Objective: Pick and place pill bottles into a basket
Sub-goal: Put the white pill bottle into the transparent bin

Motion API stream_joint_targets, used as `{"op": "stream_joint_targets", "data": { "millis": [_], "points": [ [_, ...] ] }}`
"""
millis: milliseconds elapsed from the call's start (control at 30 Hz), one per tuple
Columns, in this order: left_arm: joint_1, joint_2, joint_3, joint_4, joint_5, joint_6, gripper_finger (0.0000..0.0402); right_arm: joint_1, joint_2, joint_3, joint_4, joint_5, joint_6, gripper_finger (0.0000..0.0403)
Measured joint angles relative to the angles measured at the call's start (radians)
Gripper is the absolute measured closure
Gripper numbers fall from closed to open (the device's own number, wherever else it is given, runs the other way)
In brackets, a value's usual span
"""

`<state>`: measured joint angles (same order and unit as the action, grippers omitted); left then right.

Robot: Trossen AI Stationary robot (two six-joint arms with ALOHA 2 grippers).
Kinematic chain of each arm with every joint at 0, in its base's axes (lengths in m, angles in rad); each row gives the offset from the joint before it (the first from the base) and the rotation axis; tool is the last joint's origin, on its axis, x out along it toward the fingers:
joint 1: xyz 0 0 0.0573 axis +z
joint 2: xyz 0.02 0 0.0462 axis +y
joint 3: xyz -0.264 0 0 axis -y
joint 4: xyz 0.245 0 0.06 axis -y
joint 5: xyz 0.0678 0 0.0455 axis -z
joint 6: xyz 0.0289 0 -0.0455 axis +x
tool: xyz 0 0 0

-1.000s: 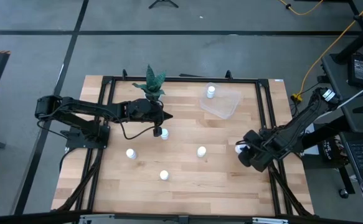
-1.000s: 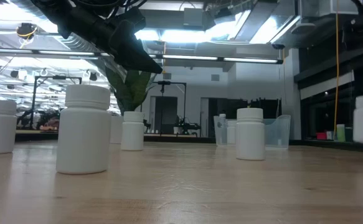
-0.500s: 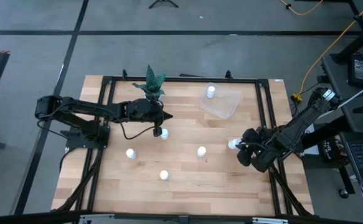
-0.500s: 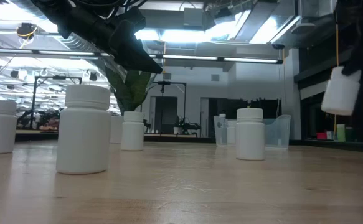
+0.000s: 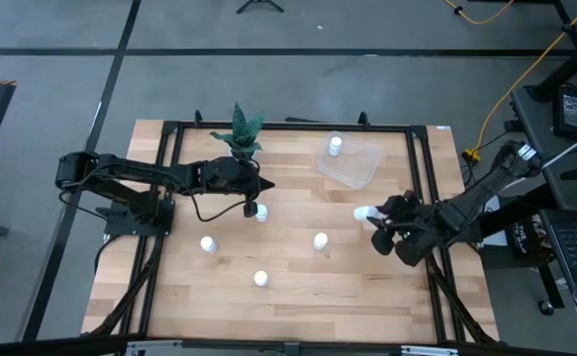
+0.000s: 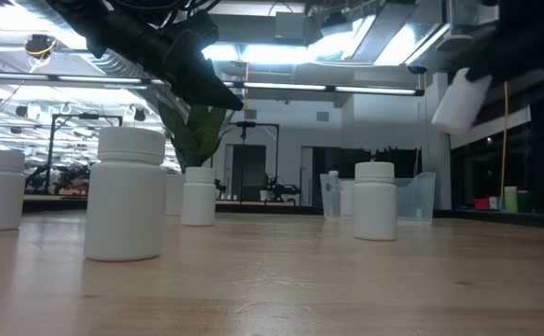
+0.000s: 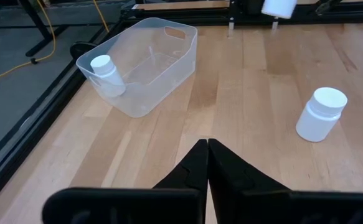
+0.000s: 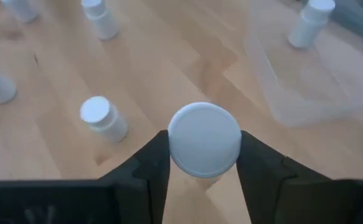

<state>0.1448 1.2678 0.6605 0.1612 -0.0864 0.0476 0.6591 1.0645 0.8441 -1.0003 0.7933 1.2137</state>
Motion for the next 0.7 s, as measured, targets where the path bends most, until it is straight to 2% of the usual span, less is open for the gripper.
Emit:
{"op": "stream_joint_targets", "data": {
  "millis": [300,700],
  "points": [
    [0.000,0.000,0.000,0.000,0.000,0.017,0.0398,-0.186,0.000,0.000,0.229,0.014,-0.338,0.0255],
    [0.000,0.000,0.000,0.000,-0.001,0.018,0.0398,-0.547,0.000,0.000,0.386,-0.125,-0.719,0.0255]
  ]
}}
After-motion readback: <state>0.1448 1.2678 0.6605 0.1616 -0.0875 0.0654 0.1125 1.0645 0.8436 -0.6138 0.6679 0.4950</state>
